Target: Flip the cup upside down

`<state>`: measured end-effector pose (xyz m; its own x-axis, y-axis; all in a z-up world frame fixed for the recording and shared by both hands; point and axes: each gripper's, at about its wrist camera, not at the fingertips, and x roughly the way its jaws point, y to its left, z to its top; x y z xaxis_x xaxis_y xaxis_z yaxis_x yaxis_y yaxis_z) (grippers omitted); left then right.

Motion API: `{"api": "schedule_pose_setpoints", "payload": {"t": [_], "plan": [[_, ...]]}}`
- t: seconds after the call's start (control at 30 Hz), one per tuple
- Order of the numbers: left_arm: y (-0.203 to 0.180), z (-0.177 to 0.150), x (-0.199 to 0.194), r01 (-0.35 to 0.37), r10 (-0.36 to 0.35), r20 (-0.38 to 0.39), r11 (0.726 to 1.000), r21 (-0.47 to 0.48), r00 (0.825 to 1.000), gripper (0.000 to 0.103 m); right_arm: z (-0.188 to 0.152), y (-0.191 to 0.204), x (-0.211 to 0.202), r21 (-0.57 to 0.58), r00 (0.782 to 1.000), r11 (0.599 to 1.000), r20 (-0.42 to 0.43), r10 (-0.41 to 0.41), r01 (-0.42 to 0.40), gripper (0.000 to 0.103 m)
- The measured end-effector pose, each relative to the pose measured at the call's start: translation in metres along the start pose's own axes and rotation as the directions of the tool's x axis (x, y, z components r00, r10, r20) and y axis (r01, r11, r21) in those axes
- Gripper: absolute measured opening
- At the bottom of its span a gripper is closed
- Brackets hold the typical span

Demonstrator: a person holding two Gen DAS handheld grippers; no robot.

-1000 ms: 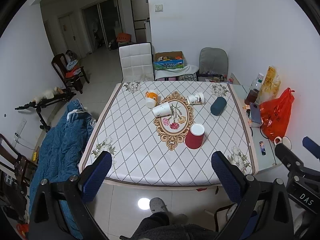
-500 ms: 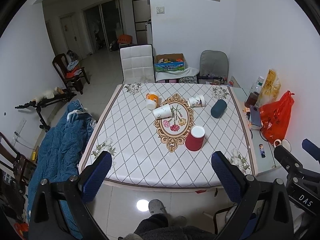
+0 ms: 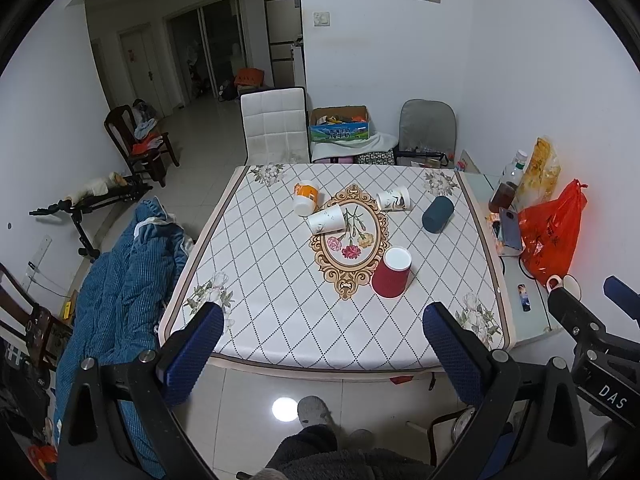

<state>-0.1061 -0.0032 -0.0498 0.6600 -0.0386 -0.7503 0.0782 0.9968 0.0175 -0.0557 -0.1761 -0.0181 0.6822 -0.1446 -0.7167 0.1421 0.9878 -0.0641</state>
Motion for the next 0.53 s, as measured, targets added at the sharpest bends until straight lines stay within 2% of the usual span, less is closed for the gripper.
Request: {"api": "schedule_pose_setpoints", "payload": {"t": [0.53], "plan": [[0.0013, -0.0017, -0.0021, -0.003, 0.003, 0.005, 1.0, -0.001, 1.0, 0.102, -0.0034, 0.0026, -0.0041, 0.004, 1.0, 1.0, 0.002, 0.001, -0.001, 0.1]]}}
